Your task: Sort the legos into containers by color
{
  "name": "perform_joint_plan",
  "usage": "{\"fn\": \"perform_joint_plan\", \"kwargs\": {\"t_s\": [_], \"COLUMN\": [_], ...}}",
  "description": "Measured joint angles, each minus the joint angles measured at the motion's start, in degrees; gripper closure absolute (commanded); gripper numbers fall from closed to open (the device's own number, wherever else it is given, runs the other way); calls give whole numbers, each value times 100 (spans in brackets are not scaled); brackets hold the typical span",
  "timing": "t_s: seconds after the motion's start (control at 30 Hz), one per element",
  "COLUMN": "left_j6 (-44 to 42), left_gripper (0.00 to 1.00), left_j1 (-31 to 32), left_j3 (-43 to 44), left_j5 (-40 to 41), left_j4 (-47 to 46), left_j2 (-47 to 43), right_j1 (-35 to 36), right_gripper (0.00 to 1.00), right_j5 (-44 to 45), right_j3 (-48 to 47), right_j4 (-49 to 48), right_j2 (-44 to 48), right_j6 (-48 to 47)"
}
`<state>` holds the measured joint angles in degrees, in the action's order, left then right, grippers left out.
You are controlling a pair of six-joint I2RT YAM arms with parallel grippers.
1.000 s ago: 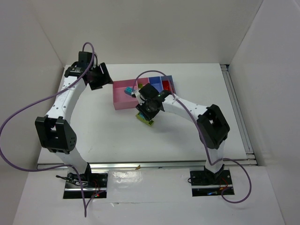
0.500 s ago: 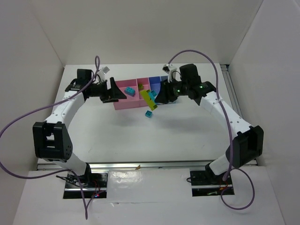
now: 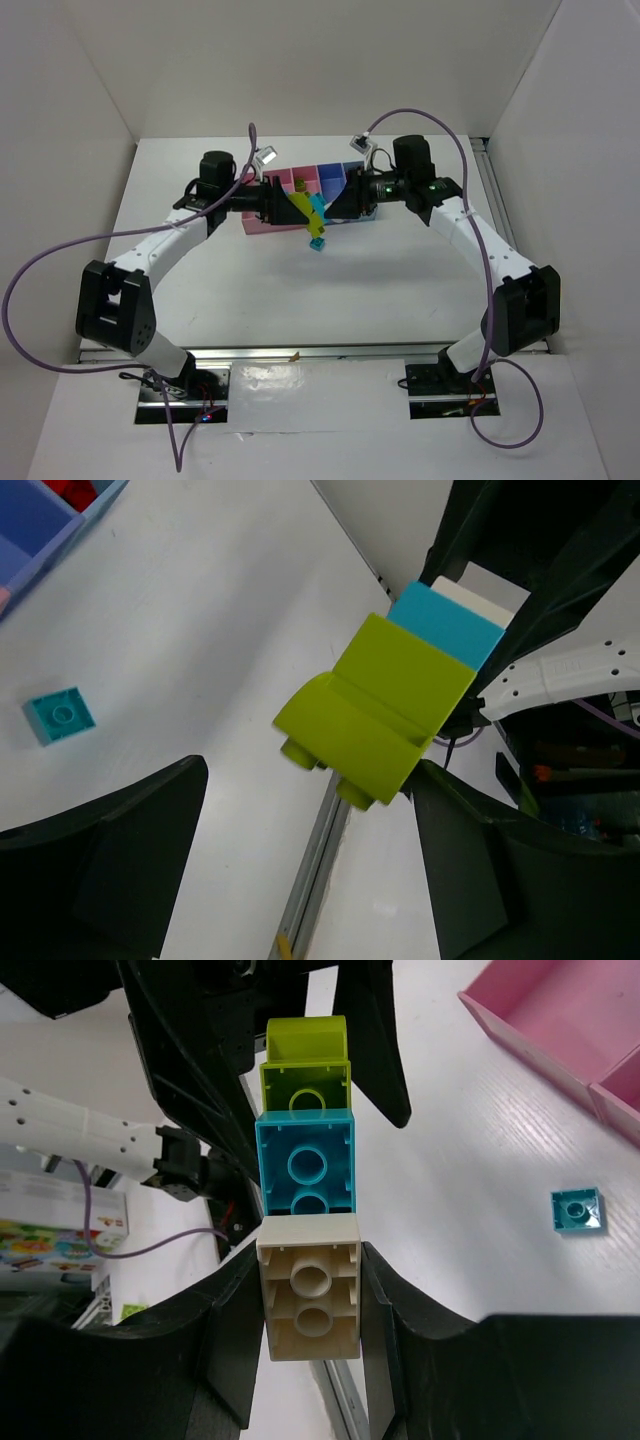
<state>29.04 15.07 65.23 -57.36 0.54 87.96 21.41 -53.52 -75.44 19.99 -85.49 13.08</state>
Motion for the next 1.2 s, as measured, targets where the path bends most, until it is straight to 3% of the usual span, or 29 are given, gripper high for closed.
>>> {"fn": "perform_joint_plan", "kwargs": {"t_s": [0.43,0.57,0.67,0.7,0.77,1.2], "left_j6": [492,726,894,957,1032,417], "left_gripper": [22,37,59,82,100,100], "left_j1": [175,184,190,188,177,-522], "left_j3": [-260,-267,-269,-269,-269,-146], "left_j5": [-715,-968,-1139,-1224,-1303,-1495], "left_j4": [-1355,-1725,-1952,-2015,-2055,-944], "left_j2": [-52,-52,-52,-52,-52,-52], "right_j1": [-83,-118,-138,-138,-162,-505], "right_gripper": [77,77,77,77,75,72], "right_j5": [-1036,-1193,-1244,-1307,-1390,-1209], "right_j3": [442,455,490,514,555,614], "right_j4": [-973,-1095,-1163,-1211,-1300,-1351], "right_j2": [-13,-22,-31,-37,-48,-92], "right_j6": [671,745,776,772,802,892]}}
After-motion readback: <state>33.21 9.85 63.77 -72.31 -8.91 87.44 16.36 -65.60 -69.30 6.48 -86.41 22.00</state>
